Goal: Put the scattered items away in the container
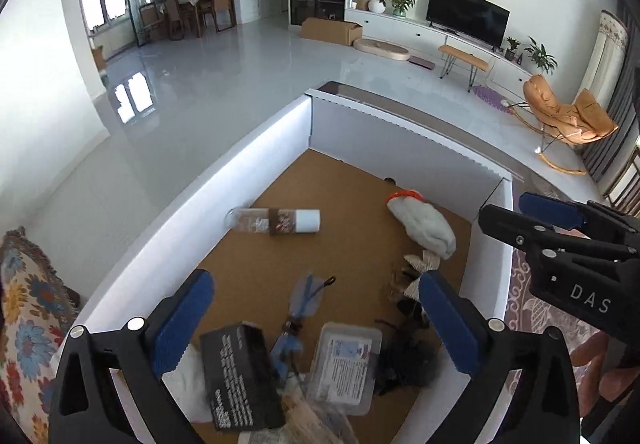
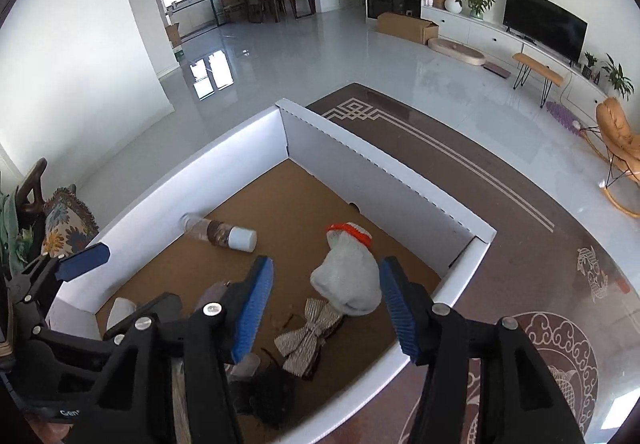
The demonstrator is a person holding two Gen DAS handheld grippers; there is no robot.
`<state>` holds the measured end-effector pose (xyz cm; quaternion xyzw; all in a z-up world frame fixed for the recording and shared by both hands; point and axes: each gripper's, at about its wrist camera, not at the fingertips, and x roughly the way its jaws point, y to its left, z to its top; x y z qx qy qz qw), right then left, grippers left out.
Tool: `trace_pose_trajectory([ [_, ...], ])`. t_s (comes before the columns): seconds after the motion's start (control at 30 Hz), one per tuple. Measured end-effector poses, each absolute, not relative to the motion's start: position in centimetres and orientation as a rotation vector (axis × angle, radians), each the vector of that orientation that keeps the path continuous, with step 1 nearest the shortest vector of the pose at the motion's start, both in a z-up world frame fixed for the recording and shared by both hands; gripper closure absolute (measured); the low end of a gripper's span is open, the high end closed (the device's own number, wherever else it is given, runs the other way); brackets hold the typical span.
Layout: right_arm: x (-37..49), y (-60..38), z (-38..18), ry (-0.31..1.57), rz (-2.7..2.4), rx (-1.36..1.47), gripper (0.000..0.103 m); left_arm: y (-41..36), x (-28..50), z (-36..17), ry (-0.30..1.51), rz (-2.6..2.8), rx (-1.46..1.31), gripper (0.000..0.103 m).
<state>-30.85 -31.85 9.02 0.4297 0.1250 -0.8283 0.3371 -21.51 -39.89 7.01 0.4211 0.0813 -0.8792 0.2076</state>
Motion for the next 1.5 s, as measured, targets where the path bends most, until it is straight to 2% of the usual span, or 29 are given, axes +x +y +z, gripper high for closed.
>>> trace_pose_trajectory([
  [0.13,-24.8,-27.2,8.3,0.304,-2.128,1.091,0.046,-36.5,-16.0,6.9,0.179,-2.358,1.114,0.000],
  [0.27,-22.2,-23.4,8.2,0.311,-2.133,1.108,0.046,-35.6,-12.5,8.7,0.308,-2.311,1.096,0.000],
  [0.5,-20.5,-22.7,14.0,0.395,-2.105,1.029,0.046,-35.5,-9.6,16.1,0.396,-2.297,0.979,0.000],
  [0.67,-19.0,-24.8,16.4,0.442,-2.069,0.959,0.046,-35.2,-8.2,18.4,0.361,-2.262,0.908,0.000],
  [1.3,-18.4,-27.2,14.0,0.510,-2.022,0.979,0.046,-35.9,-7.8,17.6,0.421,-2.189,0.887,0.000],
  [1.5,-18.3,-27.6,13.7,0.519,-2.018,0.976,0.046,-35.3,-6.8,17.8,0.444,-2.223,0.790,0.000],
])
